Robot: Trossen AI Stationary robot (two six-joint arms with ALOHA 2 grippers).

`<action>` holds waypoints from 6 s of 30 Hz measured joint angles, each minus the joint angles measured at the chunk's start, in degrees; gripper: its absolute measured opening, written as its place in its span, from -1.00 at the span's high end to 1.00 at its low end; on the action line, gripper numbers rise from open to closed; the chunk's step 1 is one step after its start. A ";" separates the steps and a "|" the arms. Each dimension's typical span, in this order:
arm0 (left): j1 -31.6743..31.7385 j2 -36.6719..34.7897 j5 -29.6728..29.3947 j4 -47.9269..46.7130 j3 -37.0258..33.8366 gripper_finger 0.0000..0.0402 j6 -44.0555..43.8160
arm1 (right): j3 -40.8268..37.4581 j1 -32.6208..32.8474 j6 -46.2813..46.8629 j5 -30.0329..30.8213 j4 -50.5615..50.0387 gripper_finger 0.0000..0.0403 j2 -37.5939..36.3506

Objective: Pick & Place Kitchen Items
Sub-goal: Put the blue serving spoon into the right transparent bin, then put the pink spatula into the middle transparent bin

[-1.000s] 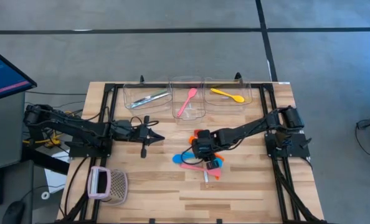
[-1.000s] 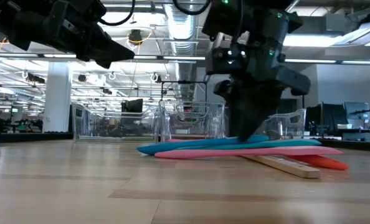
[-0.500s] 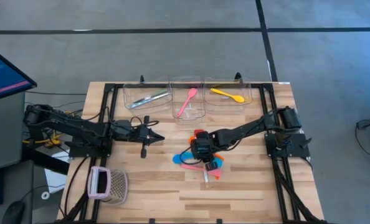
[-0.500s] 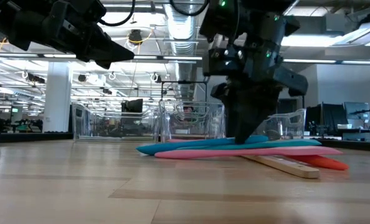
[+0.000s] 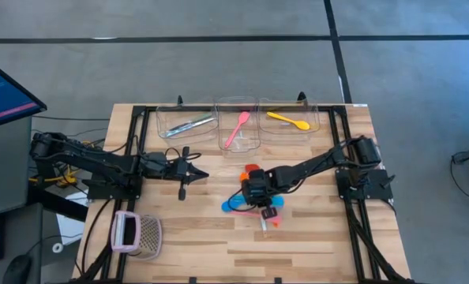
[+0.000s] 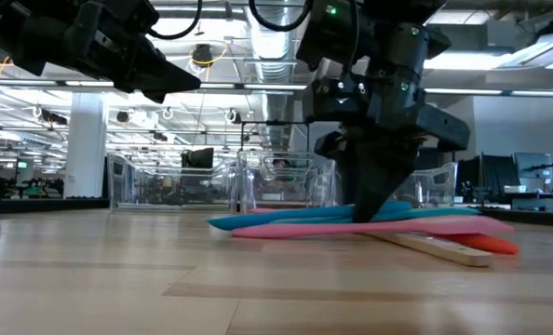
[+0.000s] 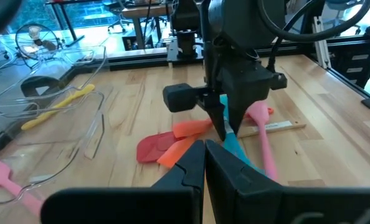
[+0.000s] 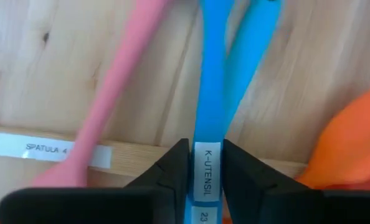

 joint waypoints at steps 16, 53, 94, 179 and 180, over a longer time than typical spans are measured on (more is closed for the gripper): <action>0.00 0.00 0.07 -0.02 0.00 0.99 0.00 | -0.09 -0.11 -0.09 0.72 -0.08 0.64 -1.10; 0.02 0.00 -0.06 -0.07 0.00 0.99 0.00 | 13.67 -0.65 -1.55 3.87 -17.06 0.71 -1.18; 0.00 0.00 0.22 -0.09 -0.02 0.99 0.00 | 15.08 -36.46 -0.48 17.29 -33.48 0.72 -31.34; 0.01 0.01 0.29 -0.08 -0.02 0.99 0.07 | 3.83 -27.22 6.76 8.06 -27.31 0.40 -29.28; 0.01 0.01 0.29 -0.07 -0.02 0.99 0.07 | 3.83 -25.53 7.49 8.07 -27.25 0.41 -29.34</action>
